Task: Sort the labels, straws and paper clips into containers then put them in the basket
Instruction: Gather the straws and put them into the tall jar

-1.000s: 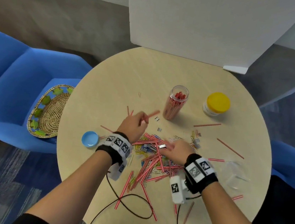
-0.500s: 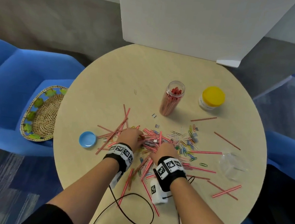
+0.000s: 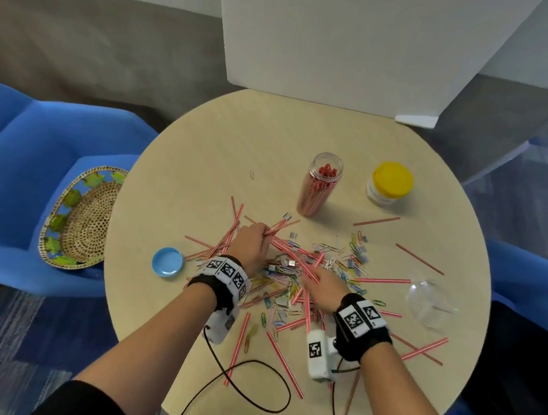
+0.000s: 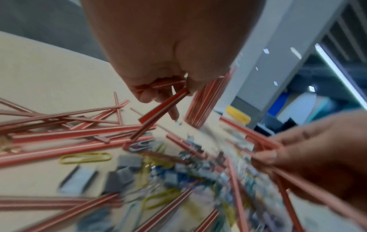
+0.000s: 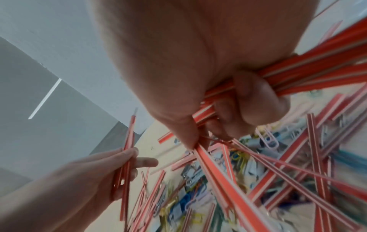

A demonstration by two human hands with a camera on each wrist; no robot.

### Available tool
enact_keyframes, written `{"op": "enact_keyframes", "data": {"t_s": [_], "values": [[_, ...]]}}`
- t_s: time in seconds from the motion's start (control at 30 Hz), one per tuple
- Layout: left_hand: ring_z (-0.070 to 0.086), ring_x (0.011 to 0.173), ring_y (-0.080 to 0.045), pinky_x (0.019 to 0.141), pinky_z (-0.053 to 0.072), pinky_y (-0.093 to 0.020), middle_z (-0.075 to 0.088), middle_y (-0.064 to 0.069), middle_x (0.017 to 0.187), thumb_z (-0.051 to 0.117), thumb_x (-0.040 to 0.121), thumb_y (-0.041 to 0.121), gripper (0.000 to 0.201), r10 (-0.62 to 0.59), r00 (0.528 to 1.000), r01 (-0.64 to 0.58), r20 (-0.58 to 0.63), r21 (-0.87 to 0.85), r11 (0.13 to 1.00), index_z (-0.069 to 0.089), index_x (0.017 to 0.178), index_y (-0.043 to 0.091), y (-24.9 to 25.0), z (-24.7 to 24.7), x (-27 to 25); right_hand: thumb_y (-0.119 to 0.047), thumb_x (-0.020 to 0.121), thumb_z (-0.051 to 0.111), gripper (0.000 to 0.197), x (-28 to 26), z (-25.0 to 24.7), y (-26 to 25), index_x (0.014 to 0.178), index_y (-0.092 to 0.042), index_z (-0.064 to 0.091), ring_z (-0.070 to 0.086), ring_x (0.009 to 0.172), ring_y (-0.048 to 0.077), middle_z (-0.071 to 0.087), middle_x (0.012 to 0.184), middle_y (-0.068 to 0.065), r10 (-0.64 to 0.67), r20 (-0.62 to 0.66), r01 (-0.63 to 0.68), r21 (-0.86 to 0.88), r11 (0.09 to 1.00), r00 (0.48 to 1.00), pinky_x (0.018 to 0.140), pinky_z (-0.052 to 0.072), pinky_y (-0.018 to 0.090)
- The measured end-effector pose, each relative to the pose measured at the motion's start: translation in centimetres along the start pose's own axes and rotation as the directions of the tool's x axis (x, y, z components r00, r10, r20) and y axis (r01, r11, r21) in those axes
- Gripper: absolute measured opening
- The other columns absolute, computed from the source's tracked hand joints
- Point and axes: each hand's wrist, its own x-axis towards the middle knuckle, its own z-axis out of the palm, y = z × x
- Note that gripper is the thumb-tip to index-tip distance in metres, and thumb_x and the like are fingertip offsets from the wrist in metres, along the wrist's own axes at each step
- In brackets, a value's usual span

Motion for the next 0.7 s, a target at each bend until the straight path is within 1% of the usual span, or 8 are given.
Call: {"op": "enact_keyframes", "data": {"t_s": [0.07,0.17,0.27,0.4,0.5,0.57,0.63,0.7], "values": [[0.060,0.076,-0.022,0.064,0.043,-0.028,0.065,-0.005,0.091,0.034,0.105,0.023,0.026,-0.018,1.000,0.015,-0.021,-0.157,0.987,0.054,0.107,0.007,0.7,-1.0,0.0,-0.036,0.105,0.041,0.046,0.3,-0.5,0.5,0.143,-0.011,0.045,0.060,0.097,0.021,0.062,0.119,0.009,-0.047,-0.017,0.047,-0.013,0.999,0.999,0.078,0.048,0.029],[0.057,0.065,-0.019,0.064,0.044,-0.033,0.066,0.000,0.082,0.029,0.106,0.025,0.023,-0.017,0.999,0.002,-0.044,-0.330,0.944,0.047,0.094,0.016,2.0,-2.2,0.4,-0.035,0.105,0.041,0.044,0.5,-1.2,0.7,0.136,-0.005,0.050,0.047,0.078,0.013,0.052,0.092,-0.005,-0.090,-0.064,0.091,0.016,0.996,0.994,0.061,0.034,0.022],[0.040,0.057,-0.014,0.060,0.036,-0.032,0.049,0.005,0.067,0.030,0.106,0.025,0.023,-0.012,0.995,-0.040,-0.095,-0.530,0.847,0.043,0.087,0.021,3.7,-3.3,1.1,-0.033,0.105,0.042,0.039,0.5,-1.8,1.0,0.132,-0.007,0.054,0.047,0.070,0.004,0.051,0.082,-0.013,-0.128,-0.101,0.139,0.113,0.984,0.987,0.070,0.039,0.024],[0.029,0.051,-0.008,0.055,0.028,-0.025,0.033,0.009,0.059,0.031,0.104,0.009,0.025,-0.056,0.991,-0.069,-0.119,-0.832,0.550,0.051,0.091,0.017,7.2,-5.9,2.6,-0.026,0.105,0.043,0.021,-0.1,-2.5,1.4,0.106,-0.018,0.062,0.051,0.055,0.010,0.056,0.063,-0.005,-0.151,-0.143,0.191,0.333,0.923,0.978,0.060,0.044,0.030],[0.022,0.051,-0.009,0.053,0.018,-0.026,0.028,0.006,0.059,0.037,0.094,0.003,0.021,-0.061,0.994,-0.075,-0.092,-0.967,0.242,0.048,0.082,0.016,10.3,-8.8,4.3,-0.024,0.106,0.039,0.026,-0.1,-2.8,1.3,0.107,-0.016,0.064,0.047,0.048,-0.003,0.049,0.063,-0.010,-0.088,-0.208,0.175,0.450,0.875,0.974,0.050,0.039,0.016],[0.019,0.050,-0.009,0.052,0.016,-0.025,0.028,0.008,0.055,0.043,0.090,0.010,0.018,-0.062,0.995,-0.072,-0.075,-0.996,0.053,0.043,0.074,0.018,12.1,-10.5,5.4,-0.022,0.106,0.037,0.030,0.1,-3.0,1.4,0.112,-0.007,0.062,0.047,0.053,0.005,0.046,0.059,-0.011,-0.050,-0.215,0.166,0.563,0.809,0.975,0.056,0.044,0.021],[0.018,0.048,-0.009,0.051,0.017,-0.024,0.027,0.009,0.052,0.048,0.094,0.020,0.031,-0.063,0.995,-0.079,-0.079,-0.997,-0.004,0.035,0.065,0.021,13.6,-11.8,6.5,-0.022,0.107,0.036,0.032,0.3,-3.1,1.6,0.114,-0.003,0.060,0.050,0.058,0.013,0.046,0.053,-0.009,-0.031,-0.213,0.165,0.646,0.745,0.977,0.068,0.050,0.033],[0.019,0.047,-0.010,0.051,0.019,-0.025,0.026,0.009,0.050,0.052,0.097,0.028,0.043,-0.075,0.992,-0.100,-0.104,-0.993,0.055,0.031,0.060,0.022,15.1,-12.5,7.5,-0.022,0.107,0.036,0.029,0.3,-3.2,1.8,0.115,-0.005,0.058,0.051,0.055,0.014,0.045,0.051,-0.008,-0.001,-0.199,0.153,0.749,0.645,0.980,0.068,0.053,0.038]]}}
